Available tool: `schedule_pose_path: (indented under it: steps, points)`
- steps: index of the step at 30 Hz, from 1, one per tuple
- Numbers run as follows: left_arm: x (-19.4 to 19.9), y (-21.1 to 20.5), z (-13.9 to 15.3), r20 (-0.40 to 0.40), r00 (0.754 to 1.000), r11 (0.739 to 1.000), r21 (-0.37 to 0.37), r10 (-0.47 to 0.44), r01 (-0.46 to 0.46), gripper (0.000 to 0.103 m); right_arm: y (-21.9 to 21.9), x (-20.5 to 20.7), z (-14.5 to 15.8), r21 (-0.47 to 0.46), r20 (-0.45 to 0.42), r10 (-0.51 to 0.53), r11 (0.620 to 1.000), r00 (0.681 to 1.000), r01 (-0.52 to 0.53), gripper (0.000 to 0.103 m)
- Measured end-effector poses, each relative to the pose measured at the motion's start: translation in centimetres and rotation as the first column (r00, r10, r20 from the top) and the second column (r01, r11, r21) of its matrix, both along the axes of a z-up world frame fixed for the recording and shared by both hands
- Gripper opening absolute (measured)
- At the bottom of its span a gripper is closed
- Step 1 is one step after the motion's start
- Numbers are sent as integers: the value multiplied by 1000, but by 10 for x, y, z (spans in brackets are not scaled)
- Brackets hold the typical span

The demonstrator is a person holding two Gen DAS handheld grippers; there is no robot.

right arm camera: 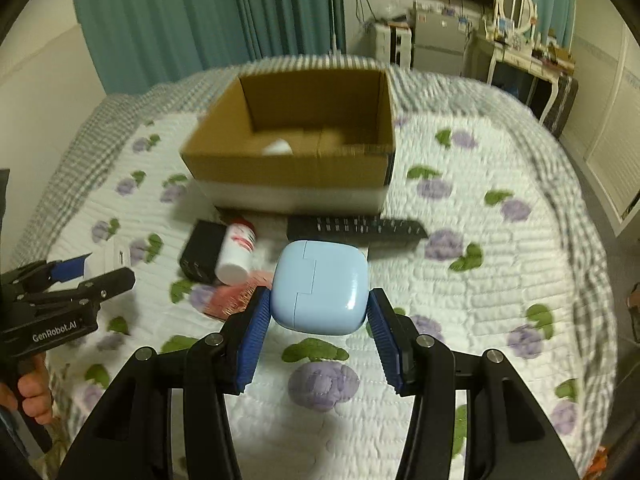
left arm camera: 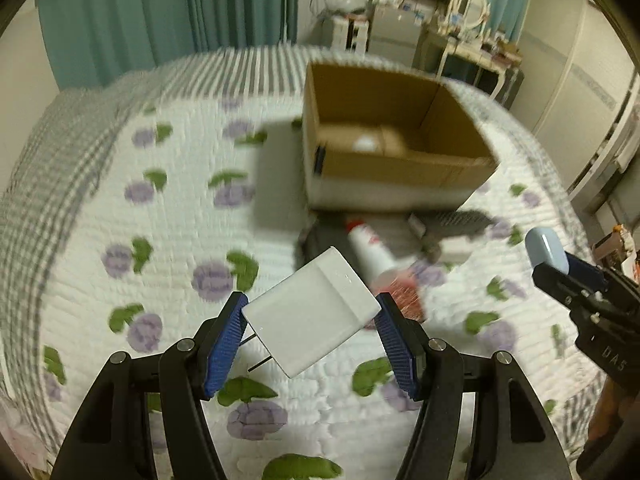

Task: Organize rigid objects
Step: 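Carry the adapter and earbud case over the box and open both tools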

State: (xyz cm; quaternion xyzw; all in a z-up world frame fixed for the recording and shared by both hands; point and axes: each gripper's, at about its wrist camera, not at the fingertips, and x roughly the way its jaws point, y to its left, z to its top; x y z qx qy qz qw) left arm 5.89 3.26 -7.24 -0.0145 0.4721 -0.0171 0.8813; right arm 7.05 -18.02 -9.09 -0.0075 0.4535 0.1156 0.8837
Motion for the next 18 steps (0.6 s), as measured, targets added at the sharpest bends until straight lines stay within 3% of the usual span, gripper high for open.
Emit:
schedule_pose_path:
  steps: [10,18]
  points:
    - [11,-16,76,153,987,998,-6,-56,58,66,0,-10,83,-7,153,24,1000,988,-24,50]
    - [65,-30,108,208,974,996,6,-93,94,66,7,38,132,8,224,53,998,973,-56,50]
